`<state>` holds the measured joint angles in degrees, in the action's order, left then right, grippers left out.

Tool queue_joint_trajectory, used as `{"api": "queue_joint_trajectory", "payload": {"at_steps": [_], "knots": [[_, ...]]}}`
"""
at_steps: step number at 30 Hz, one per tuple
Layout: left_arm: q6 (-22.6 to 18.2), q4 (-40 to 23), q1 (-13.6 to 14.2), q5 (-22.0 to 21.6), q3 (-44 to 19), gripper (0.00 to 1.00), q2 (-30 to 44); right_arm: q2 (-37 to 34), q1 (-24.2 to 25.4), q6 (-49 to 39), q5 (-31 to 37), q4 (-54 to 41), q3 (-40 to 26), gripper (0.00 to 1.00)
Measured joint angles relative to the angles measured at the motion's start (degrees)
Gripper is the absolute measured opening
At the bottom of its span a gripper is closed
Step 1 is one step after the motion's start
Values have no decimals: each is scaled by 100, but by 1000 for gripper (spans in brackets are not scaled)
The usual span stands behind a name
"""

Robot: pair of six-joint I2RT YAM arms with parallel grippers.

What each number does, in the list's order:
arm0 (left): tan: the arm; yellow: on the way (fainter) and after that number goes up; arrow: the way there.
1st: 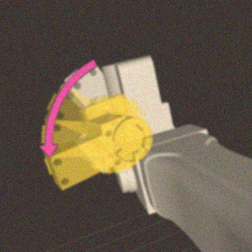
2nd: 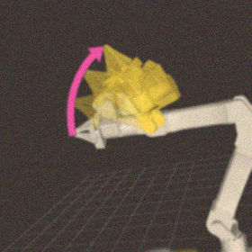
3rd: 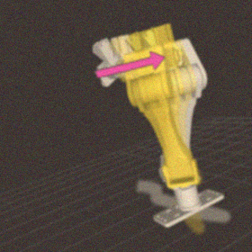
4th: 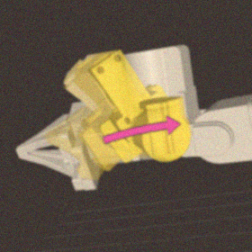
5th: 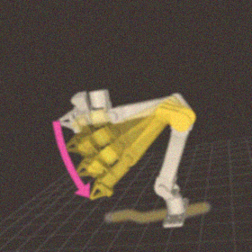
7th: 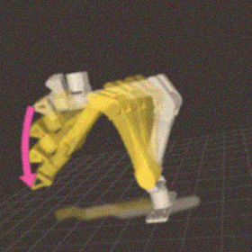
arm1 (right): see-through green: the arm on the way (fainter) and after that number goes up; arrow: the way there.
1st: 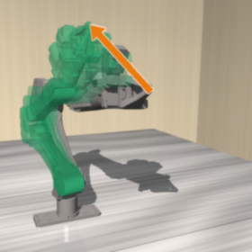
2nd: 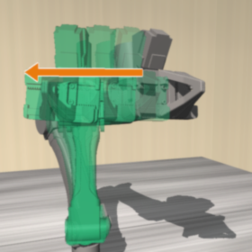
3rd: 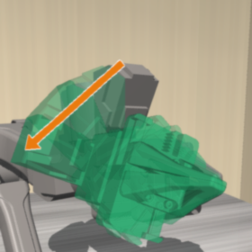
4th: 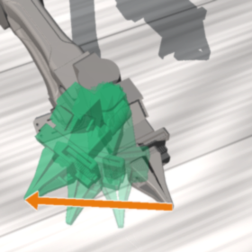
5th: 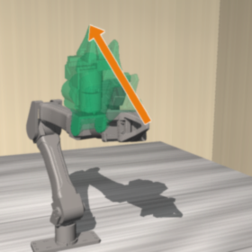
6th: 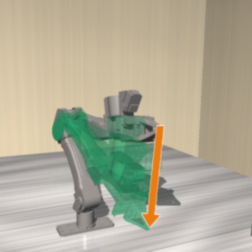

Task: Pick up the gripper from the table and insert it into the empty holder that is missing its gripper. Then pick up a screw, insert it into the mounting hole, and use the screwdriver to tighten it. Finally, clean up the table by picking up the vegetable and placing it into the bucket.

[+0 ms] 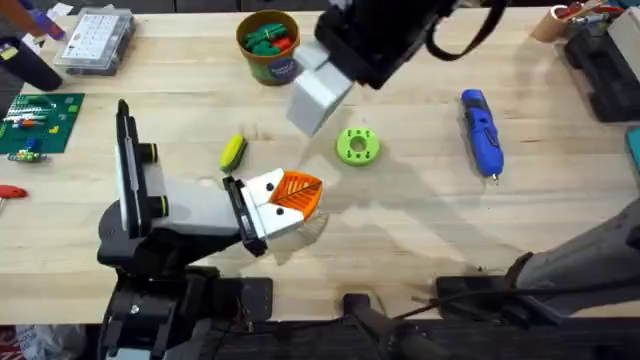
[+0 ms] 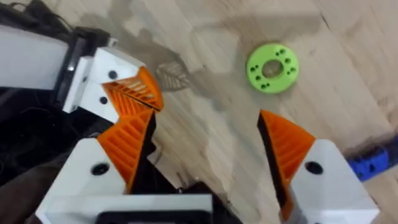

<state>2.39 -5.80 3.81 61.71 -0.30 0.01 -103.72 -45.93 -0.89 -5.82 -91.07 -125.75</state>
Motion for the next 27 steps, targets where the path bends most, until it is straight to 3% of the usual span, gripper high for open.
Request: {"api": "queue_joint_trajectory", "payload": {"at_steps": [10,17,22,27], "knots": [[1,0,0,-2,0,5,0,80,42,470,331,-115,138,988],[0,0,0,1,0,5,0,1025,297,542,363,303,1395,988],[2,0,0,-2,0,5,-1,2223,972,584,371,915,2760,988],[1,0,0,-2,0,5,1,3147,2286,584,422,952,3719,988]]}}
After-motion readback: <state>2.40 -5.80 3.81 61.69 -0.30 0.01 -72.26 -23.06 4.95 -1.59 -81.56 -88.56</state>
